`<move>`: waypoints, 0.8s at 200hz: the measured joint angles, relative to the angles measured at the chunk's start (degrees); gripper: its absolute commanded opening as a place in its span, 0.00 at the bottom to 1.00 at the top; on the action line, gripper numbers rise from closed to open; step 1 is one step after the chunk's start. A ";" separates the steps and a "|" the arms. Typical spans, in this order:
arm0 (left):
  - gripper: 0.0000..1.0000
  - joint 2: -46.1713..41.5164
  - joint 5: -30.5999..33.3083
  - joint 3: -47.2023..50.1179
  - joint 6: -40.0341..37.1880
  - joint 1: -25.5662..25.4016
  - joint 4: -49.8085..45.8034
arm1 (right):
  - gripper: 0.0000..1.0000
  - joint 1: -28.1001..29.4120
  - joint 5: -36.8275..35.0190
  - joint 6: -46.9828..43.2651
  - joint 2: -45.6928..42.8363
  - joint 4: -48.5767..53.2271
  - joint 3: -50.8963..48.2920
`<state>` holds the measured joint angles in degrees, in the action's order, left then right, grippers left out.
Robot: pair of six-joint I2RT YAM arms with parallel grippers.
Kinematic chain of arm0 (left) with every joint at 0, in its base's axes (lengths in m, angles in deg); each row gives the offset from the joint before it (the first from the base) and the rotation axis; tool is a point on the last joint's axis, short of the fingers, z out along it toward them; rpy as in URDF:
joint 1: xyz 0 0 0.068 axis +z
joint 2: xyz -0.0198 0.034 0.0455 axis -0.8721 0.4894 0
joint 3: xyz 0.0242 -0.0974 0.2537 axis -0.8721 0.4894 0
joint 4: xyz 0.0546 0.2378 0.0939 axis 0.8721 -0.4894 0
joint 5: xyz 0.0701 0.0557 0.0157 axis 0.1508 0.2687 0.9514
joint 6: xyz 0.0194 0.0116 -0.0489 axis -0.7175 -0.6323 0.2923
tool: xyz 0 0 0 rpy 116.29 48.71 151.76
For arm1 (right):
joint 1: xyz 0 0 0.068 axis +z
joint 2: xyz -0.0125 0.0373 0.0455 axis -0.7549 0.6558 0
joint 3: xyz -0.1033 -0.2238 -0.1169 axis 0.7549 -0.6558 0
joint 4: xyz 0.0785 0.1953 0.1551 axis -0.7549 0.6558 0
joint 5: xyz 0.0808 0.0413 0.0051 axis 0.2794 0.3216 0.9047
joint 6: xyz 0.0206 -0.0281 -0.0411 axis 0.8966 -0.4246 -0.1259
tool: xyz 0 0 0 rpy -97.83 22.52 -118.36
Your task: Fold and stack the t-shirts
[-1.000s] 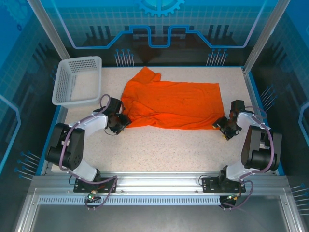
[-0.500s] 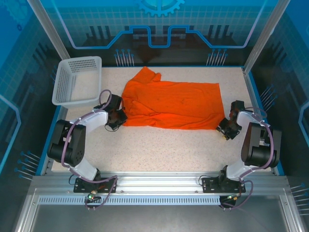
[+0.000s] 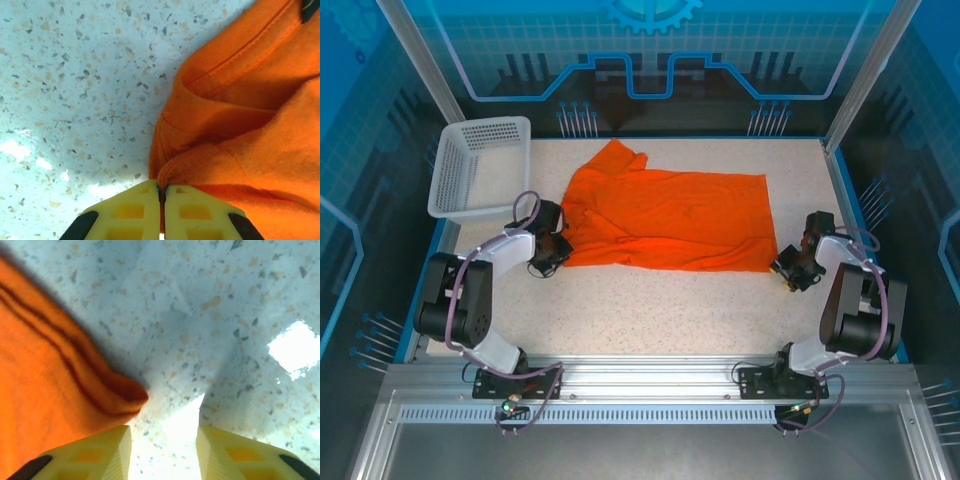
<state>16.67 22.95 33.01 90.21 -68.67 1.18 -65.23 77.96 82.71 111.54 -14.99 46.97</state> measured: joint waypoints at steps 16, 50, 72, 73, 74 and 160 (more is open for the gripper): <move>0.08 -0.37 -0.46 0.00 0.00 0.00 0.00 | 0.46 0.02 1.01 0.15 -3.08 -0.24 -0.92; 0.09 -0.55 -1.33 0.02 0.04 0.00 0.04 | 0.41 1.14 2.86 -0.33 -1.79 -1.05 -0.37; 0.06 -1.42 -1.33 0.70 0.02 0.00 0.07 | 0.38 3.56 2.86 -0.94 2.64 -0.55 2.29; 0.05 -1.46 -1.33 0.74 0.02 0.00 0.09 | 0.38 3.63 2.84 -0.96 2.78 -0.52 2.40; 0.05 -1.55 -1.33 0.83 0.04 0.00 0.09 | 0.38 3.80 2.84 -0.96 3.10 -0.50 2.60; 0.05 -6.91 -1.29 6.69 0.04 4.17 -0.85 | 0.37 -0.66 7.43 0.44 7.82 0.02 4.24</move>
<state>9.76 21.66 39.69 90.26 -64.49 0.33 -65.88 85.39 83.14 119.36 -14.97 51.21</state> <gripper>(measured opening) 0.055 0.367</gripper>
